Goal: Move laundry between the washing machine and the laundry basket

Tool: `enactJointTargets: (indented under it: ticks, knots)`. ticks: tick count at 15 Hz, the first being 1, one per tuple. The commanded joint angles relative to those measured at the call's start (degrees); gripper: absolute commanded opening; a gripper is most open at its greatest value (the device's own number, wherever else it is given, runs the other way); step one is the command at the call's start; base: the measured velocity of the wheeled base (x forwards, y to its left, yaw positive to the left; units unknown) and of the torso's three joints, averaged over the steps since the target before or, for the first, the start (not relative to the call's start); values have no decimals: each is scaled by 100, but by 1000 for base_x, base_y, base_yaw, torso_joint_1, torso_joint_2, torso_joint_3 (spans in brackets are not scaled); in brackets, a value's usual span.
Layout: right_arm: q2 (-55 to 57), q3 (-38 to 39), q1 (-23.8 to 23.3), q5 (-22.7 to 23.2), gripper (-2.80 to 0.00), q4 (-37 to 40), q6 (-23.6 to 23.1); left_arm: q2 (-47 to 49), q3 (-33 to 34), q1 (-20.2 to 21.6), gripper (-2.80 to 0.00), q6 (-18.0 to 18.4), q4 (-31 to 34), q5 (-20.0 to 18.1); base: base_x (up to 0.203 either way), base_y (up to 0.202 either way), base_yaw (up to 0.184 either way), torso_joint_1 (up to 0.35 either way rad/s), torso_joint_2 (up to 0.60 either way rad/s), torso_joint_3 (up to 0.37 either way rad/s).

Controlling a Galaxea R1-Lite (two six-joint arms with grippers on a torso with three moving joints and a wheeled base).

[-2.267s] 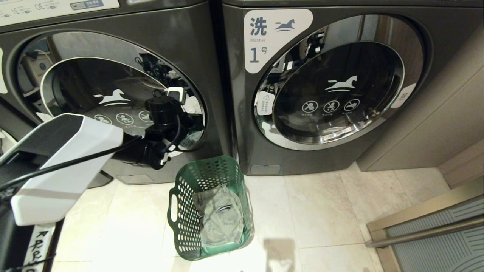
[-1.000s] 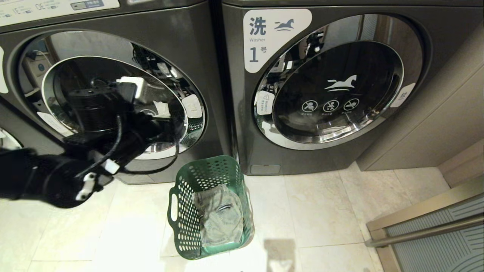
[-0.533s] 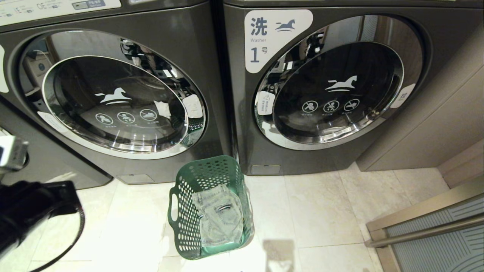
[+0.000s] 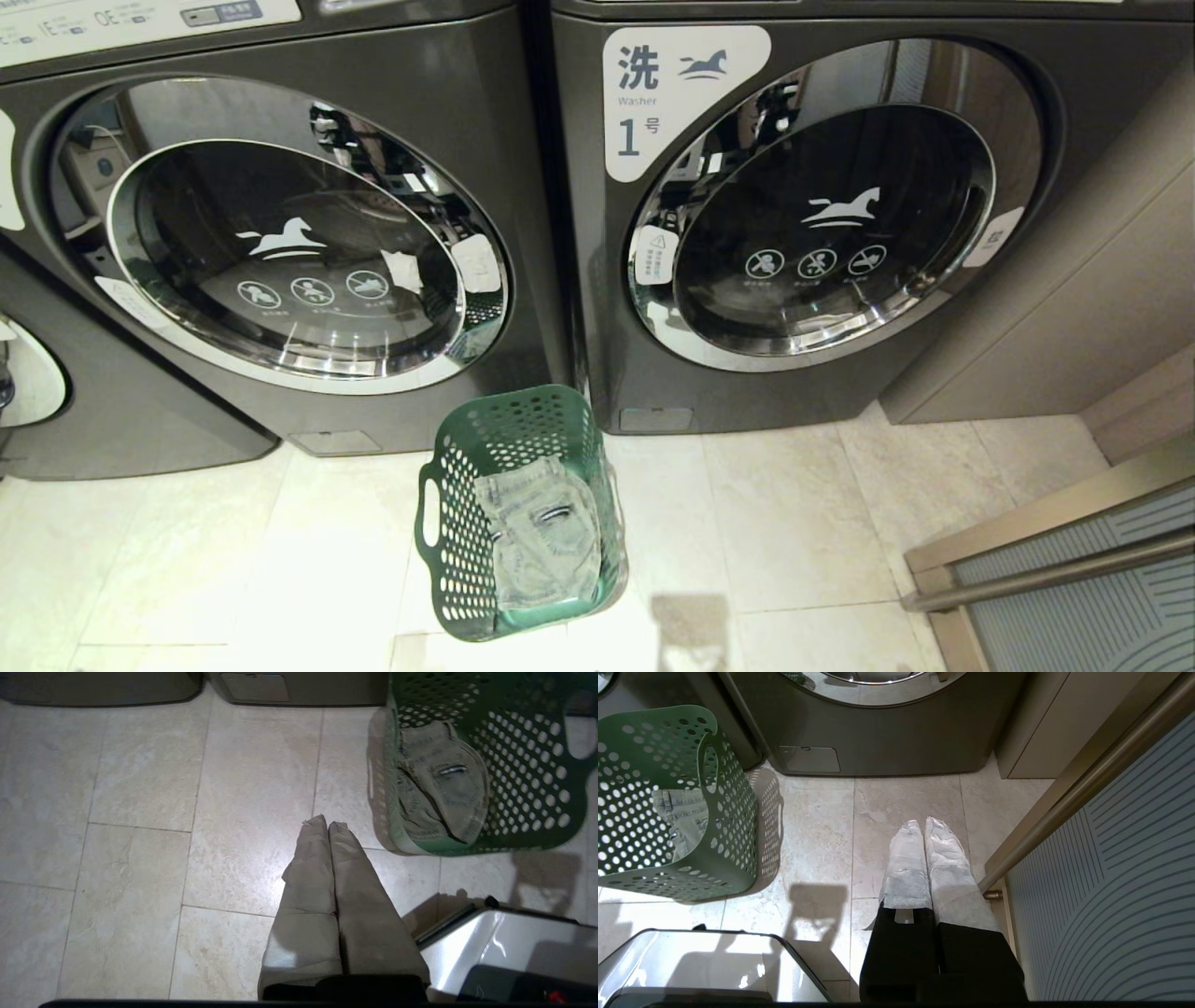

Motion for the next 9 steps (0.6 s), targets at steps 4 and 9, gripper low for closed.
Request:
enactJointTargets:
  ticks: [4,9]
  knots:
    - [9,0,1,11,-280,0,-16,-3021,81,-499,-280,85,1267,-569,0,0,0,0,0,0]
    - [9,25,8,69,-280,-27,-365,-3106,140,-611,-280,128,1350,-611,0,0,0,0,0,0]
